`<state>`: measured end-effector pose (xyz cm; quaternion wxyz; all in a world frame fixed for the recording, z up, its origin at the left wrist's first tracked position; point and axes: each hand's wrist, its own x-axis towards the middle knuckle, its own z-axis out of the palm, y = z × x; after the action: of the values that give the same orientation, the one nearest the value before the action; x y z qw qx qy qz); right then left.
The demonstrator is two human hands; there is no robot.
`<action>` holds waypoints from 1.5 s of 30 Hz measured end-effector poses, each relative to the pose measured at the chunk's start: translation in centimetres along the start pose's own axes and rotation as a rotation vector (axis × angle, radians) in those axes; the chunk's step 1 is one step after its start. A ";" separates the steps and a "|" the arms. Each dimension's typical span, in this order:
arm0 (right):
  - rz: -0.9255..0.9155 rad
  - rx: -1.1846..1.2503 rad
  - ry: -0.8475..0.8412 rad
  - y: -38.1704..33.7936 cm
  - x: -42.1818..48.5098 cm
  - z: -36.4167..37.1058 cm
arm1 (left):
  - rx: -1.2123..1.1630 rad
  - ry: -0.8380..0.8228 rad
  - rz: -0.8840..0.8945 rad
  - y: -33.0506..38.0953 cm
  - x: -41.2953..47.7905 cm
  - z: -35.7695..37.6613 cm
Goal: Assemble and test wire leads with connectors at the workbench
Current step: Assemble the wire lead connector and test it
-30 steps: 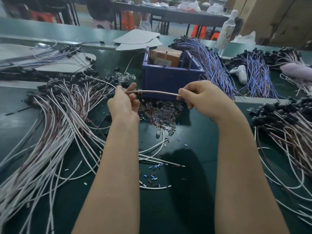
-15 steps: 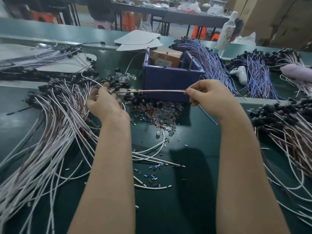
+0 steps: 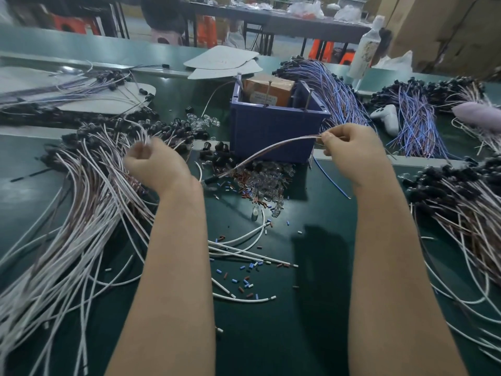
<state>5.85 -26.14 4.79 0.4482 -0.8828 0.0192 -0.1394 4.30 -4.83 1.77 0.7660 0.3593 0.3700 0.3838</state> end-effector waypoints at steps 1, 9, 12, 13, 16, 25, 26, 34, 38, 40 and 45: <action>-0.018 0.024 -0.011 -0.2 -0.1 0.1 | 0.046 0.020 0.039 0.0 0.2 0.0; -0.281 0.055 -0.248 -2.7 -1.4 1.6 | 0.875 -0.367 0.928 0.4 -4.9 1.8; -0.287 0.069 -0.266 -2.7 -1.3 2.1 | 0.773 -0.951 0.748 0.1 -6.2 1.9; -0.266 0.085 -0.262 -2.5 -1.2 2.1 | 0.808 -1.052 0.694 -0.1 -6.5 1.8; -0.194 0.075 -0.285 -1.8 -0.9 1.9 | 0.918 -1.133 0.670 -0.9 -6.3 1.8; -0.042 -0.002 -0.197 -0.2 -0.4 1.6 | 1.122 -1.165 0.602 -1.6 -5.5 1.8; 0.005 0.008 -0.133 0.2 -0.1 1.3 | 1.134 -1.139 0.596 -1.5 -5.2 1.8; -0.011 -0.165 -0.150 1.2 0.1 1.9 | 0.925 -0.794 0.571 -0.8 -3.8 1.7; 0.011 -0.190 -0.407 1.1 -0.4 2.1 | 0.877 -0.652 0.620 -0.4 -3.4 1.7; 0.023 -0.143 -0.350 1.5 -0.2 2.1 | 0.853 -0.622 0.619 -0.4 -3.0 1.6; 0.409 0.570 -0.286 0.9 0.0 2.6 | 0.823 -0.788 0.563 -0.1 -3.1 1.5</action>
<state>6.59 -24.62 2.57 0.6926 -0.7111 0.0926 0.0780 4.30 -7.89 3.32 0.5137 0.8220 0.0689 0.2358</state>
